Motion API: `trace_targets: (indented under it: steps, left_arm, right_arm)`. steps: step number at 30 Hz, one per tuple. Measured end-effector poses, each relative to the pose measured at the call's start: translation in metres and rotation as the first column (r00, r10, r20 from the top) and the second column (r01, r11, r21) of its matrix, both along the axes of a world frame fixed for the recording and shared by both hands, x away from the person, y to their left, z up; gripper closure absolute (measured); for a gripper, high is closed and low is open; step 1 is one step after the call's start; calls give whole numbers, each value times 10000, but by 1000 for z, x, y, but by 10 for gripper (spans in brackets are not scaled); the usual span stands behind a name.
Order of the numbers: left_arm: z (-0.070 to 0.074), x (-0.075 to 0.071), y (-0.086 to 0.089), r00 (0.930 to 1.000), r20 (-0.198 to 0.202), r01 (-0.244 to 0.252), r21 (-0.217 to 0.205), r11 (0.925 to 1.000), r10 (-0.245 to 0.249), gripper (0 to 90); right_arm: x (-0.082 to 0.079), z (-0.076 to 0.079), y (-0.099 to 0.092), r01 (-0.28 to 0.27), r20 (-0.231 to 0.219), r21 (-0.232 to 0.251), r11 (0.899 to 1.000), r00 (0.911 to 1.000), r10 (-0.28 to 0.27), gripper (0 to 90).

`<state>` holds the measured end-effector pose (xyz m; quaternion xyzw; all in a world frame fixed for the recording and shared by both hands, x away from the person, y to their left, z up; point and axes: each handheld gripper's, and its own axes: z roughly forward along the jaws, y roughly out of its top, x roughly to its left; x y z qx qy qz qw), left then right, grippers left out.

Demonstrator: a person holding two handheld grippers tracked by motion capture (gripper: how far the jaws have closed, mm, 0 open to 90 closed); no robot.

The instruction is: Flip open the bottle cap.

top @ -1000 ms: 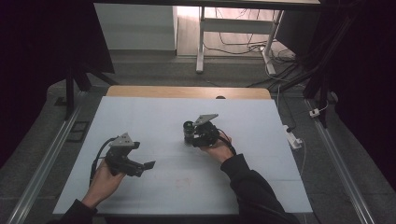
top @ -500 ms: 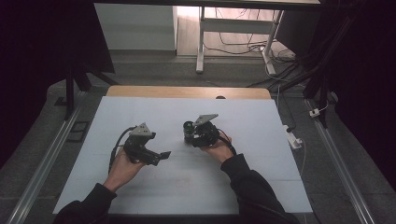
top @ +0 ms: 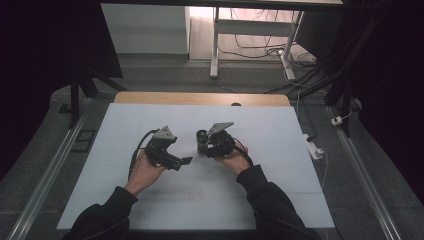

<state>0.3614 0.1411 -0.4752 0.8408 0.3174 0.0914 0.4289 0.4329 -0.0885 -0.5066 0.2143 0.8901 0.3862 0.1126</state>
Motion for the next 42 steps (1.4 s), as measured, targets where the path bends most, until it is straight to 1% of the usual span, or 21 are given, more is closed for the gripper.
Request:
trace_targets:
  steps: [4, 8, 11, 12, 16, 18, 20, 22, 23, 24, 27, 28, 29, 30, 31, 34, 35, 36, 39, 41, 42]
  left_arm:
    - [-1, 7, -8, 10000, 22, 16, 107, 9999, -17, 2]
    - [-2, 14, -14, 9999, 113, 40, 301, 9995, -44, 2]
    - [-2, 20, -18, 9999, 64, 80, 127, 9999, -81, 2]
    - [-3, 24, -20, 9999, 43, 141, 143, 9998, -142, 2]
    - [-6, 29, -23, 9999, 84, 131, 263, 9996, -133, 6]
    - [-6, 31, -24, 9998, 188, 54, 336, 9994, -61, 32]
    - [-6, 32, -23, 9994, 321, 72, 326, 9994, -82, 95]
    - [-5, 31, -22, 9987, 481, 144, 327, 9994, -160, 206]
    - [-4, 30, -21, 9984, 516, 196, 332, 9993, -213, 206]
    - [-2, 29, -20, 9978, 579, 303, 484, 9984, -330, 338]
    - [-2, 28, -19, 9977, 532, 390, 492, 9980, -416, 531]
    - [-1, 28, -19, 9976, 420, 533, 398, 9978, -549, 593]
    - [-1, 28, -19, 9971, 363, 654, 390, 9971, -668, 641]
    - [-1, 28, -19, 9971, 363, 654, 390, 9971, -668, 687]
    - [-2, 28, -20, 9964, 272, 800, 304, 9963, -808, 743]
    - [-2, 28, -22, 9960, 196, 869, 361, 9956, -877, 864]
    - [-2, 28, -23, 9956, 181, 909, 350, 9952, -916, 864]
    - [-3, 30, -25, 9953, 97, 955, 335, 9949, -959, 885]
    - [-5, 31, -28, 9950, 32, 997, 386, 9943, -999, 886]
    - [-6, 32, -30, 9951, 59, 987, 460, 9941, -991, 886]
    - [-6, 32, -31, 9955, 71, 936, 422, 9947, -940, 886]
  right_arm:
    - [0, 0, 0, 2, 5, -2, 10000, 10000, -2, 528]
    - [0, 0, 0, -3, 5, 9, 10000, 10000, 3, 528]
    - [0, 0, 0, 4, -7, 26, 10000, 10000, -4, 528]
    - [0, 0, 0, 3, -7, 27, 10000, 10000, -3, 528]
    - [0, 0, 0, -1, -9, 35, 10000, 10000, 1, 528]
    - [0, 0, 0, 0, -9, 36, 10000, 10000, 0, 528]
    - [0, 0, 0, 13, -16, 47, 10000, 10000, -13, 528]
    - [0, 0, 0, 7, -10, 44, 10000, 10000, -7, 528]
    - [0, 0, 0, 7, -10, 44, 10000, 10000, -7, 528]
    - [0, 0, 0, -8, 10, 51, 10000, 10000, 8, 528]
    - [0, 0, 0, -3, 9, 52, 10000, 10000, 3, 528]
    - [0, 0, 0, 1, 8, 55, 10000, 10000, -1, 528]
    - [0, 0, 0, 0, 7, 58, 10000, 10000, 0, 528]
    - [0, 0, 0, 0, 7, 58, 10000, 10000, 0, 528]
    - [0, 0, 0, 0, 5, 61, 10000, 10000, 0, 528]
    - [0, -1, 0, -5, 10, 76, 10000, 10000, 5, 528]
    - [0, -1, 0, -5, 10, 76, 10000, 10000, 5, 528]
    - [0, -1, -1, -8, 11, 82, 10000, 10000, 8, 528]
    - [0, -1, -1, -17, 18, 80, 10000, 10000, 17, 528]
    - [0, -1, -1, -16, 19, 82, 10000, 10000, 16, 528]
    - [0, -1, -1, -20, 24, 82, 10000, 10000, 20, 528]
